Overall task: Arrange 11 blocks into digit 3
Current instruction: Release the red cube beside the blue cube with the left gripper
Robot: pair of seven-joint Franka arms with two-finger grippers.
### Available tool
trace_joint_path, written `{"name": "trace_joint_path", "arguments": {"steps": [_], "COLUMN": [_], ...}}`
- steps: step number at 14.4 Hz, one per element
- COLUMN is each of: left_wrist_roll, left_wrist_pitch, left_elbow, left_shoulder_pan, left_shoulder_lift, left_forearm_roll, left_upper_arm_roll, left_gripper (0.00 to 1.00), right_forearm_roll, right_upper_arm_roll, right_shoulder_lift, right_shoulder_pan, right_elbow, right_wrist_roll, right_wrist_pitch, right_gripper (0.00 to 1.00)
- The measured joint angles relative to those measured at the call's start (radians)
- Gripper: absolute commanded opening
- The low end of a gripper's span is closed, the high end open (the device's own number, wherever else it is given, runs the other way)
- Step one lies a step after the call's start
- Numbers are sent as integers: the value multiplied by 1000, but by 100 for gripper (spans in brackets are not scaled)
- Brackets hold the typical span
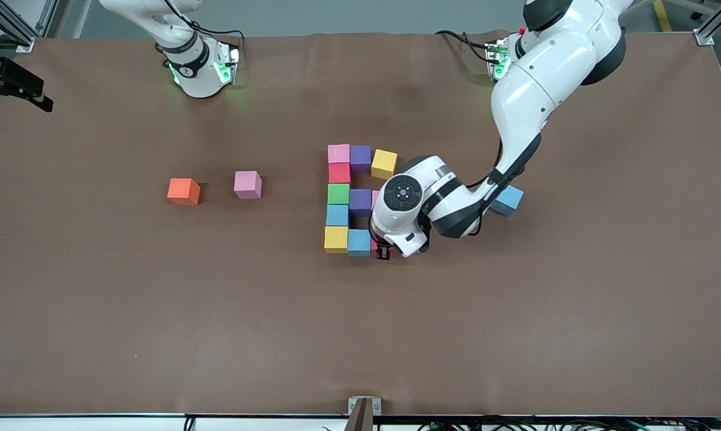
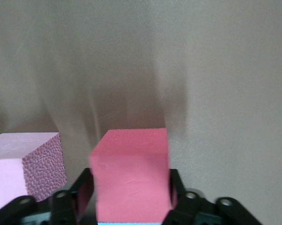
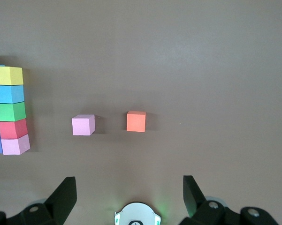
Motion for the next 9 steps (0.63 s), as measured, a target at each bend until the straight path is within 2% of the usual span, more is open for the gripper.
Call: {"name": "trace_joint_path", "arguments": {"steps": [9], "left_wrist_roll": [0], "left_wrist_pitch": [-28], "left_elbow": [32], "left_shoulder_pan": [6], "left_shoulder_lift": [-10], "left_forearm_roll": [-53], "left_upper_arm_roll": [0], "left_gripper": [100], "right_forearm_roll": [0], "right_upper_arm_roll": [0], "right_shoulder_lift": [0], "right_shoulder_pan": [0], "right_elbow": [0], "right_wrist_roll": [0], "right_wrist_pitch": [0], "right_gripper": [100]}}
